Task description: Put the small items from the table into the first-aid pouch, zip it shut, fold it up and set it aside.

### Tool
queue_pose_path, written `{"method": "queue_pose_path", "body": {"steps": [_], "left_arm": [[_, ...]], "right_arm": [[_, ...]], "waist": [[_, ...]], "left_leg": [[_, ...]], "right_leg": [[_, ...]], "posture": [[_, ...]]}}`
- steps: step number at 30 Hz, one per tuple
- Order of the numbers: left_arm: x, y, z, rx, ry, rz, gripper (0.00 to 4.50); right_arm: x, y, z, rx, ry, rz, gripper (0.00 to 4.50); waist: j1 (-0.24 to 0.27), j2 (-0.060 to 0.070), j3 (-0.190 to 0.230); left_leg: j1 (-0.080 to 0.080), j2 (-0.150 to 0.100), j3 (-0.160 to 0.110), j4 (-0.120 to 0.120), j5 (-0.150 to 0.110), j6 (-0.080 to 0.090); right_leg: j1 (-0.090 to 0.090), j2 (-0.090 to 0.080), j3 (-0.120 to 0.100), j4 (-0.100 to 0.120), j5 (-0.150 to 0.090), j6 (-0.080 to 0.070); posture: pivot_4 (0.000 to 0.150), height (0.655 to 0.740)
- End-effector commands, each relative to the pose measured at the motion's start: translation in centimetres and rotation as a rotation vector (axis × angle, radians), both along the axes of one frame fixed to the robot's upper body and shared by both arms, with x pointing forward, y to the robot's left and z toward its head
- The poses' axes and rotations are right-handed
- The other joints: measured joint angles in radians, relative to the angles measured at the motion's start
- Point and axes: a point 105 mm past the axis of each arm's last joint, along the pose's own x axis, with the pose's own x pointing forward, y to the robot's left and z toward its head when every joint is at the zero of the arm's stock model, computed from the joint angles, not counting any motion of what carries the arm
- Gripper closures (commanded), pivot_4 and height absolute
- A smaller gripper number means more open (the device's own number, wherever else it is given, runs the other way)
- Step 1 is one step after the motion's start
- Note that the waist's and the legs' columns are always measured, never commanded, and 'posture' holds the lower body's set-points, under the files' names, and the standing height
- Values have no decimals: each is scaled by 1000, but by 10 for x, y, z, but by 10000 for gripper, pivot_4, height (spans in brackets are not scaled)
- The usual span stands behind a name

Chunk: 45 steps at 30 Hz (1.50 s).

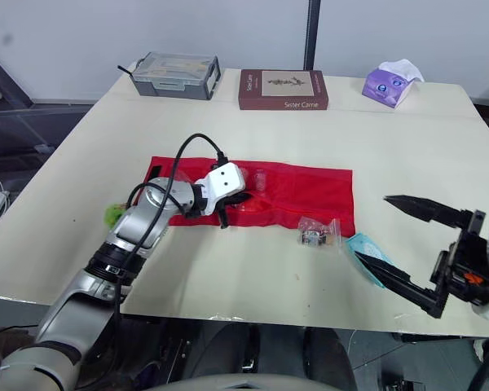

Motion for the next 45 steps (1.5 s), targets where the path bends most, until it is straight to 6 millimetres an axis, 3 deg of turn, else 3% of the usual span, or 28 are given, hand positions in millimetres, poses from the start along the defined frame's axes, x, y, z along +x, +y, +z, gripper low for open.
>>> {"method": "queue_pose_path", "body": {"steps": [1,5,9,13,16,20,25,32,35,40,41,45], "left_arm": [[8,17,11,-12,-20,18,44313],[14,24,10,-6,-25,29,44313],[18,20,10,-7,-32,22,44313],[20,15,9,-9,-39,22,44313],[20,8,9,-23,-32,6,44313],[18,-1,10,-35,-23,-21,44313],[17,-9,13,-37,-28,-42,44313],[19,-16,17,-47,-27,-36,44313],[21,-19,20,-72,-14,-19,45000],[21,-22,24,-117,32,-3,45000],[21,-23,25,-130,44,1,45000],[22,-27,28,-160,72,1,45000]], "right_arm": [[-11,-25,2,-75,-15,-91,0],[-19,-42,-5,-127,28,-142,0],[-16,-46,-7,-159,28,-157,0],[5,-30,-13,-194,52,-153,0],[21,3,-26,-199,136,-16,0],[58,22,-56,-383,209,-30,0],[98,46,-85,-480,203,-13,0],[110,68,-106,-536,235,74,0],[118,73,-116,-546,250,63,8646],[123,69,-120,-594,235,34,34211],[122,68,-118,-592,231,31,36087],[112,81,-100,-426,279,41,36113]], "waist": [[-4,0,0],[-9,0,-1],[-8,0,-1],[-8,1,-1],[-13,0,-1],[-6,0,-2],[-4,-1,-2],[-5,-1,-2],[-6,-1,-2],[-8,-1,-2],[-8,-1,-2],[-8,-1,-2]], "left_leg": [[0,0,1,0,0,0],[2,1,2,0,0,0],[2,2,2,0,0,0],[2,2,2,0,0,0],[3,2,3,0,0,0],[1,1,2,0,0,0],[-3,-2,1,2,0,0],[-2,-2,0,2,0,0],[-2,-2,0,2,0,0],[-2,-3,0,2,0,0],[-2,-3,0,2,0,0],[-2,-3,-1,2,0,0]], "right_leg": [[0,0,0,0,0,-1],[0,0,1,0,-3,0],[0,0,1,0,-3,0],[0,0,2,0,-2,-2],[0,0,2,1,-2,-3],[-2,-1,1,1,-2,-3],[-3,-2,0,0,-1,-3],[-2,-1,0,1,1,1],[-2,-1,0,1,1,1],[-2,-1,0,1,1,1],[-2,-1,0,1,1,1],[-2,-1,-1,1,1,1]], "posture": [[1500,7400],[1500,7400],[1500,7400],[1500,7400],[1500,7400],[1500,7400],[1500,7400],[1500,7400],[1500,7400],[1500,7400],[1500,7400],[1500,7400]]}}
